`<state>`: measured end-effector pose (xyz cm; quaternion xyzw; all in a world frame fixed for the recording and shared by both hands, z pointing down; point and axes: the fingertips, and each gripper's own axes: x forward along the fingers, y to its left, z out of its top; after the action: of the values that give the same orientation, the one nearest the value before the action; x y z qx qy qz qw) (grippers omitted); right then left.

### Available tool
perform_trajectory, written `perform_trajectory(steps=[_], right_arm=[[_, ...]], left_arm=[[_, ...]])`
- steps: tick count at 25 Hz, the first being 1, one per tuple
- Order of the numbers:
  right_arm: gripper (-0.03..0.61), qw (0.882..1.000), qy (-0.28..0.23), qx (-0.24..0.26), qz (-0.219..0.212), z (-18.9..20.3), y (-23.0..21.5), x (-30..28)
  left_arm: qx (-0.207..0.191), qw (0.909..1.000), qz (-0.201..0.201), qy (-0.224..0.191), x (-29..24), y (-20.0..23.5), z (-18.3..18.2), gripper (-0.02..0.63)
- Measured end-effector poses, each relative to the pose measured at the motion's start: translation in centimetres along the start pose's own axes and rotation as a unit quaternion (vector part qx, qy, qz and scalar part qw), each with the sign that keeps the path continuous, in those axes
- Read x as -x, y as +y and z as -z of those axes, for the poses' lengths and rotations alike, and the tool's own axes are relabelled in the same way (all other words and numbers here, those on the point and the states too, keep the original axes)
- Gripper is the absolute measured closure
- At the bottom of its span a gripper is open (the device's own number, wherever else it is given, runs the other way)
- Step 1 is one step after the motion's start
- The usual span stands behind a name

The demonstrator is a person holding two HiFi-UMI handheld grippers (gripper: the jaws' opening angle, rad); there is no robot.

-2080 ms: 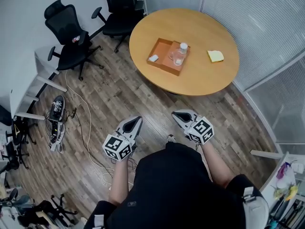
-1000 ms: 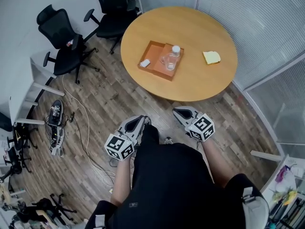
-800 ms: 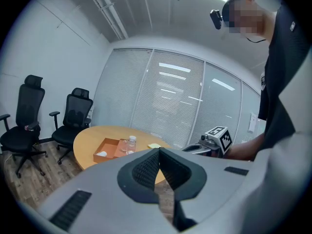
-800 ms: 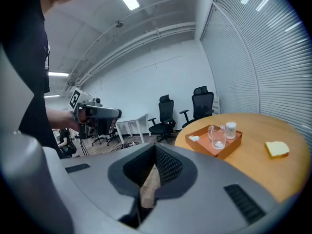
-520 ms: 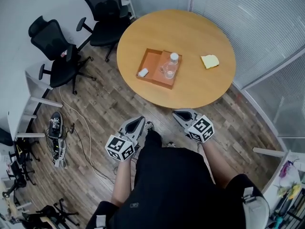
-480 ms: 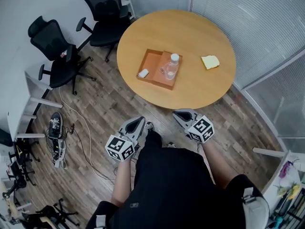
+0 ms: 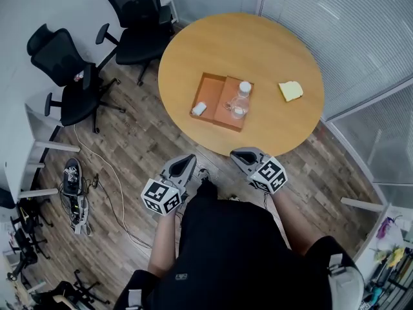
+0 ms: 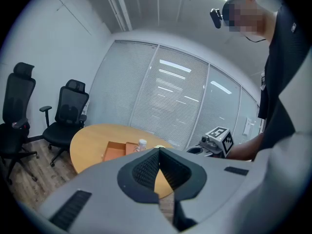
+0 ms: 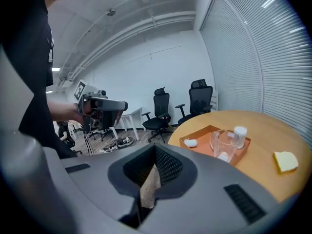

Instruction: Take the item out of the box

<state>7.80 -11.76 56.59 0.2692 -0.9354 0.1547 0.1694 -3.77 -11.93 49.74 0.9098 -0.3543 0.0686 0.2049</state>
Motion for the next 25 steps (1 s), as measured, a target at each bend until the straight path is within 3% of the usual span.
perform_trajectory(steps=[25], right_arm=[[0.574,0.997,0.045,-0.013,0.065,-4.3,-5.1,-14.5]], left_arm=[[0.002,0.9967,0.078,0.023,-1.5,13.1,-3.7,0.607]])
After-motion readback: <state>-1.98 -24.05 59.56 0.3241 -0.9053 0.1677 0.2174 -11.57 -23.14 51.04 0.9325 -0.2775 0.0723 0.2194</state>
